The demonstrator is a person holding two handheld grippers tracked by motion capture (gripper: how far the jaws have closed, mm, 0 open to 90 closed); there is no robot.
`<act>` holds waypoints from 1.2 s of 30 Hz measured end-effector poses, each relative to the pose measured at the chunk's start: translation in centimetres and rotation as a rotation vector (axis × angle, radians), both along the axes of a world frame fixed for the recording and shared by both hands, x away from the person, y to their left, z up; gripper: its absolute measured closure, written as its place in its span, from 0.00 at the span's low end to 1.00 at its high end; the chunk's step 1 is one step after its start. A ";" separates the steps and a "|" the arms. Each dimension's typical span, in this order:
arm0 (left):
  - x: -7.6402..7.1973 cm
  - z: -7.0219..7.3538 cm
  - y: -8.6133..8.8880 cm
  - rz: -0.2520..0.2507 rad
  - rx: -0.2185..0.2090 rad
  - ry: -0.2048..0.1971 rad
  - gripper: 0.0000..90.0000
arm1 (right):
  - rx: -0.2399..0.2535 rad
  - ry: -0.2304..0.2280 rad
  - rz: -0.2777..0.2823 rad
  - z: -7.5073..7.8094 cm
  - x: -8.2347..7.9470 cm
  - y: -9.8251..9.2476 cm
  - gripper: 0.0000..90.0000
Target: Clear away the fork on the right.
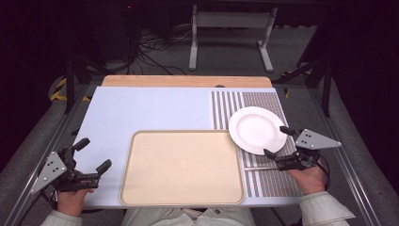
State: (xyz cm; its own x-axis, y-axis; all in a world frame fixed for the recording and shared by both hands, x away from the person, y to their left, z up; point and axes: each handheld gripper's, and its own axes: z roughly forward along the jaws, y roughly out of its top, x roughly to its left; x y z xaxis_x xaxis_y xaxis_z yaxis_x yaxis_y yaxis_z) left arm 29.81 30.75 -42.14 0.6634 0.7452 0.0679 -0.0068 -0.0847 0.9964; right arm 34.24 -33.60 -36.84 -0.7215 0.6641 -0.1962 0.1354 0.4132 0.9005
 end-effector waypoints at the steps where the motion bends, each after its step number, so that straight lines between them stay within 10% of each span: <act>1: 0.0 0.0 0.0 0.000 0.000 0.000 0.00 | -0.026 0.015 0.013 0.3 0.2 0.0 0.07; 21: 0.1 0.0 -0.1 -0.002 0.000 0.003 0.00 | -0.491 0.224 0.158 2.0 1.9 1.3 0.16; 36: 0.1 0.0 0.0 -0.003 0.000 0.002 0.00 | -0.672 0.375 0.229 0.7 3.4 1.9 0.17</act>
